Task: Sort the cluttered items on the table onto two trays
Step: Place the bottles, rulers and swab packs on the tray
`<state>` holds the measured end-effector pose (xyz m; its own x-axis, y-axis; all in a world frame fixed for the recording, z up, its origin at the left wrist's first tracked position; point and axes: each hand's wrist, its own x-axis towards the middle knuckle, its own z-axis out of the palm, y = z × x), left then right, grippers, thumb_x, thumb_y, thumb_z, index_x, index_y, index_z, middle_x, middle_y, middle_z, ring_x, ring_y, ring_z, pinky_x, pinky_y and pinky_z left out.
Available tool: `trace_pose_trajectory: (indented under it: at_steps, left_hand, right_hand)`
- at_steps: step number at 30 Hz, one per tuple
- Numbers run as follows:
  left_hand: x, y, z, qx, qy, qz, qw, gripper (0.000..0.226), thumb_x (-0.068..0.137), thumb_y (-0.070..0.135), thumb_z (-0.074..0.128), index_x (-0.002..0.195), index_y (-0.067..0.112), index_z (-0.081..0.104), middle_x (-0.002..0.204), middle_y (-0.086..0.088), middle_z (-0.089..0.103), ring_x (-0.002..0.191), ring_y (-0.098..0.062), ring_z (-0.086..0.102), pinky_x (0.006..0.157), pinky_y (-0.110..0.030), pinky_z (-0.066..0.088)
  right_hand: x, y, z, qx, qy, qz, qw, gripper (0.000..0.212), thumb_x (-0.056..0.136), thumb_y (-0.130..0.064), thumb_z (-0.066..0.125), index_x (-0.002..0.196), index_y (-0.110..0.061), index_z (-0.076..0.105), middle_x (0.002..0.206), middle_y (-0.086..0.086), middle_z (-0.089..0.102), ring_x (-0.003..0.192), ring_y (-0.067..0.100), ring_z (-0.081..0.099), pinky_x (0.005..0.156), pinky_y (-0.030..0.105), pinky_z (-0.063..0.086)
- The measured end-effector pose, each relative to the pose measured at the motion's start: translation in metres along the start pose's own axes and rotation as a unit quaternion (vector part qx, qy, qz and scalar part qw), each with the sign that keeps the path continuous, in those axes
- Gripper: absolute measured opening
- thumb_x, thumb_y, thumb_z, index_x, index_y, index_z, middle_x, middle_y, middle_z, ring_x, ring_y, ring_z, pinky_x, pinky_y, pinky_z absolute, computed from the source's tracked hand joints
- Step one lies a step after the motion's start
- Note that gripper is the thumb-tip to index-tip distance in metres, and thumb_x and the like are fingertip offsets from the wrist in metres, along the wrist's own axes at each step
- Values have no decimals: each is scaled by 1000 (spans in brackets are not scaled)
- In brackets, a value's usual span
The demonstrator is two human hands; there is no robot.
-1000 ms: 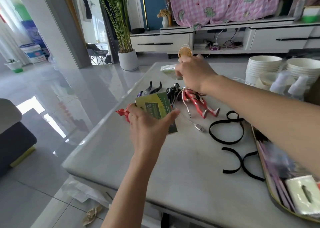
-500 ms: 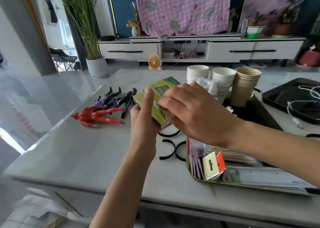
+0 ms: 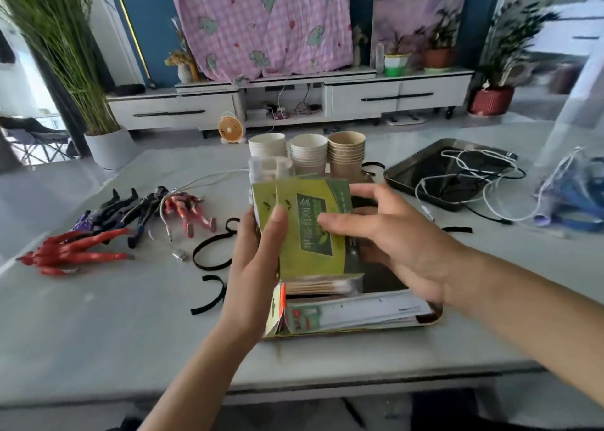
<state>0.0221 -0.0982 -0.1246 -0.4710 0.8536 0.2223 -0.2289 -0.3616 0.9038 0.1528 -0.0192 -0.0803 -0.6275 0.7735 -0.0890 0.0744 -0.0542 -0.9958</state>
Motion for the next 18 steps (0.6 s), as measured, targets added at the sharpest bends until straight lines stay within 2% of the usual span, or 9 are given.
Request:
trace_pose_trajectory:
  at_steps: [1,3,5,7,9,10,12,15,18]
  left_hand:
    - [2,0,2,7,-13,-13,1000,41,85,41,50,118,17,54,103,-2,69,93,-19,67,68,-28,56]
    - [8,-4,7,80,-46,-24,995,53,89,54,43,128,20,51,118,-2,66,109,-23,62,84,-38,54]
    - [11,-5,12,165,-42,-3,985,61,87,63,42,133,24,48,125,0,61,114,-20,59,93,-45,49]
    - [17,-5,13,185,24,44,982,48,90,49,49,129,21,50,117,2,62,102,-13,63,81,-36,55]
    - [21,-1,10,180,86,106,974,17,95,22,49,109,22,58,100,3,64,85,-11,66,66,-26,55]
    - [25,-1,7,190,119,131,966,15,95,14,47,99,23,58,95,5,64,80,-9,65,63,-25,54]
    - [30,-2,-3,214,172,155,949,24,95,4,45,89,24,58,90,8,62,74,-7,63,63,-27,53]
    - [38,-7,-17,244,198,154,937,28,92,-1,45,88,24,57,90,10,61,77,-10,63,68,-30,53]
    - [41,-9,-27,239,207,145,937,28,91,-3,46,87,22,58,90,7,62,78,-13,63,61,-18,52]
  right_hand:
    - [1,0,-5,49,-14,43,998,54,71,-18,74,121,-16,53,105,5,70,94,18,67,88,37,54]
    - [6,0,-18,113,-27,102,988,29,81,-11,65,110,-9,63,101,9,72,89,21,67,82,36,54]
    - [17,2,-37,125,17,116,985,28,82,-9,62,109,-8,65,100,11,72,87,23,68,79,36,56]
    - [34,5,-56,77,122,97,985,31,80,-7,66,111,-6,64,92,10,71,76,19,67,66,31,57]
    - [57,8,-70,16,213,87,973,29,79,-6,69,107,-5,63,88,9,70,68,16,65,56,27,54]
    - [69,11,-74,-5,234,92,968,29,79,-6,70,107,-5,62,89,8,69,68,16,64,55,27,52]
    - [94,20,-74,-43,247,106,962,33,79,-5,70,111,-4,60,96,10,68,75,20,65,61,30,53]
    - [125,33,-63,-73,255,133,955,41,78,-7,72,116,-4,57,107,13,65,89,26,66,76,39,56]
    - [141,43,-49,-55,232,148,960,36,79,-9,72,112,-6,57,106,12,66,87,25,66,66,37,56]
